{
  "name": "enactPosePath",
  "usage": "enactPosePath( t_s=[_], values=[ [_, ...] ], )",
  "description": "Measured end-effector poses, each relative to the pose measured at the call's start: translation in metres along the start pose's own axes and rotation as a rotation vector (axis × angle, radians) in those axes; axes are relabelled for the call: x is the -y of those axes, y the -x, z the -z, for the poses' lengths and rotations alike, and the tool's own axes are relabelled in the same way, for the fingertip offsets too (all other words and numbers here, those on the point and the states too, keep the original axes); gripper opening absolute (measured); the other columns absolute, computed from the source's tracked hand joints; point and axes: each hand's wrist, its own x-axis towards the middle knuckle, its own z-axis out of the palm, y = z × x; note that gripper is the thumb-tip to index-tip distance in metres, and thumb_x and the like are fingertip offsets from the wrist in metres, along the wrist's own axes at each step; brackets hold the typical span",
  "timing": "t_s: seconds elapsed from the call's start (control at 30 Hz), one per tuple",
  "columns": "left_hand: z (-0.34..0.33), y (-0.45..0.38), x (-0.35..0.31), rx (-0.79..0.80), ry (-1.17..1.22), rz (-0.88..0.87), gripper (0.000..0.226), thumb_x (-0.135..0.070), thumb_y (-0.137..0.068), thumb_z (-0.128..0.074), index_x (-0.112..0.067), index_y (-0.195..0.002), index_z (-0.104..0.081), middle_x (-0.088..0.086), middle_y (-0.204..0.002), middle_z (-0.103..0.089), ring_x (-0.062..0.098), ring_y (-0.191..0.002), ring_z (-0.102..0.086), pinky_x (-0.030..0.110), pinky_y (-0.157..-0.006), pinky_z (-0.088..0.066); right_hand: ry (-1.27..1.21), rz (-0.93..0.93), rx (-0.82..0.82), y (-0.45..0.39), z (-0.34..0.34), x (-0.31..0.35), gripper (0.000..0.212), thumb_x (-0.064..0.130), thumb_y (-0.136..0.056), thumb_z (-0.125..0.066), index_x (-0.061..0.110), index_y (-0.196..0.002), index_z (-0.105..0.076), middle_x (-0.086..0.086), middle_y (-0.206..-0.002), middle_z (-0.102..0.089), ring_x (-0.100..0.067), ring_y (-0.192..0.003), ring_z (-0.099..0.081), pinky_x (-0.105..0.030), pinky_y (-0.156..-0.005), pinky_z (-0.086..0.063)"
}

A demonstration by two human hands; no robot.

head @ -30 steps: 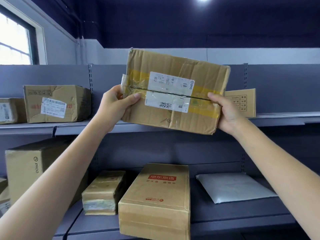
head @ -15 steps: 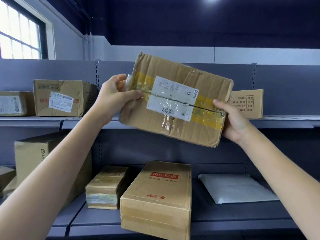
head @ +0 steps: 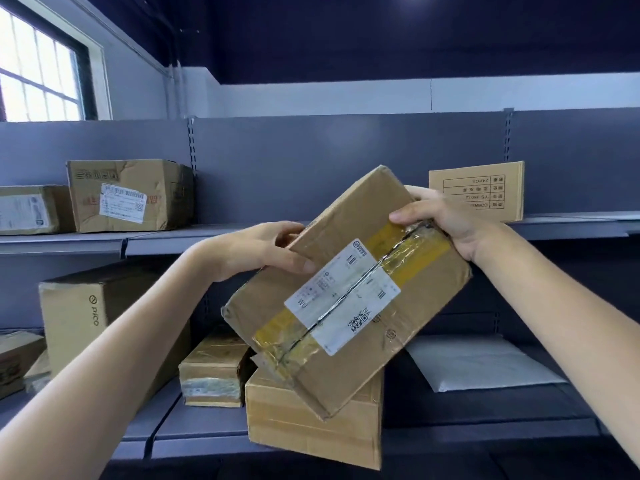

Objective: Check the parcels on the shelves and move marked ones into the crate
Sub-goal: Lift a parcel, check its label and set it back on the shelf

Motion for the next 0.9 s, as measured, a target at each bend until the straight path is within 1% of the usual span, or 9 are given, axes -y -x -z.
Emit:
enactPosePath(
  t_s=[0.13, 0.23, 0.3, 0.4, 0.47, 0.53, 0.7, 0.8, 0.9],
  values=[
    [-0.003, -0.001, 0.008, -0.197, 0.114, -0.046, 0.065, -0.043, -0.049, -0.071, -0.023, -0.11, -0.064, 0.001, -0.104, -0.072, 0.023, -0.093, -0.068, 0.038, -0.08, -0.055, 0.14, 0.051, -0.095, -0.005, -0.002, 0.002, 0.056, 0.022, -0.06, -0.08, 0.017, -0.112, -0.061, -0.004, -0.093, -0.07, -0.016, -0.076, -0.069, -0.03, -0.066, -0.056],
    [-0.004, 0.002, 0.017, -0.316, 0.162, -0.107, 0.059, -0.042, -0.05, -0.07, -0.02, -0.105, -0.067, 0.001, -0.097, -0.073, 0.02, -0.084, -0.069, 0.034, -0.073, -0.055, 0.277, 0.101, -0.249, -0.007, -0.002, 0.002, 0.034, 0.036, -0.071, -0.071, 0.024, -0.103, -0.066, 0.002, -0.092, -0.069, -0.012, -0.078, -0.066, -0.028, -0.068, -0.054],
    [-0.003, 0.006, 0.024, -0.395, 0.238, -0.143, 0.048, -0.041, -0.05, -0.07, -0.023, -0.095, -0.07, 0.0, -0.089, -0.073, 0.016, -0.076, -0.068, 0.028, -0.065, -0.055, 0.277, 0.107, -0.302, -0.007, -0.001, -0.003, 0.017, 0.036, -0.079, -0.067, 0.027, -0.094, -0.066, 0.004, -0.089, -0.069, -0.01, -0.078, -0.064, -0.025, -0.06, -0.053],
    [-0.004, 0.01, 0.03, -0.475, 0.34, -0.169, 0.032, -0.04, -0.051, -0.069, -0.028, -0.08, -0.073, -0.001, -0.084, -0.073, 0.013, -0.07, -0.068, 0.024, -0.059, -0.053, 0.13, 0.124, -0.314, -0.01, -0.004, -0.015, 0.015, 0.028, -0.083, -0.064, 0.019, -0.095, -0.062, 0.003, -0.088, -0.068, -0.012, -0.083, -0.064, -0.025, -0.065, -0.053],
    [-0.006, 0.01, 0.03, -0.505, 0.384, -0.197, 0.026, -0.037, -0.053, -0.069, -0.029, -0.077, -0.074, -0.002, -0.081, -0.073, 0.012, -0.068, -0.068, 0.022, -0.057, -0.053, -0.021, 0.14, -0.301, -0.013, -0.012, -0.022, 0.025, 0.021, -0.08, -0.067, 0.016, -0.103, -0.057, 0.003, -0.092, -0.067, -0.013, -0.085, -0.064, -0.025, -0.066, -0.052],
    [-0.009, 0.008, 0.032, -0.539, 0.446, -0.216, 0.022, -0.031, -0.056, -0.07, -0.027, -0.078, -0.074, 0.0, -0.082, -0.073, 0.015, -0.069, -0.068, 0.025, -0.059, -0.055, -0.119, 0.135, -0.269, -0.017, -0.021, -0.029, 0.06, 0.02, -0.069, -0.076, 0.014, -0.122, -0.048, 0.001, -0.102, -0.065, -0.013, -0.088, -0.064, -0.025, -0.066, -0.053],
    [-0.018, 0.002, 0.038, -0.603, 0.615, -0.239, 0.044, -0.035, -0.056, -0.068, -0.012, -0.094, -0.067, 0.008, -0.088, -0.072, 0.022, -0.074, -0.068, 0.03, -0.064, -0.055, -0.183, 0.046, -0.115, -0.019, -0.038, -0.05, 0.113, 0.044, -0.035, -0.09, 0.018, -0.133, -0.042, 0.0, -0.113, -0.068, -0.018, -0.102, -0.064, -0.04, -0.093, -0.048],
    [-0.024, -0.002, 0.039, -0.606, 0.646, -0.237, 0.047, -0.035, -0.057, -0.068, -0.01, -0.097, -0.066, 0.009, -0.091, -0.071, 0.024, -0.076, -0.067, 0.033, -0.067, -0.054, -0.221, 0.084, -0.131, -0.017, -0.037, -0.059, 0.098, 0.034, -0.043, -0.083, 0.017, -0.131, -0.043, 0.0, -0.11, -0.069, -0.018, -0.101, -0.065, -0.04, -0.094, -0.048],
    [-0.032, -0.007, 0.034, -0.589, 0.657, -0.218, 0.046, -0.034, -0.059, -0.068, -0.01, -0.098, -0.064, 0.007, -0.089, -0.072, 0.021, -0.076, -0.068, 0.031, -0.065, -0.055, -0.267, 0.14, -0.176, -0.013, -0.031, -0.056, 0.083, 0.027, -0.051, -0.079, 0.011, -0.127, -0.049, 0.004, -0.096, -0.073, -0.013, -0.087, -0.069, -0.029, -0.075, -0.053]
  ],
)
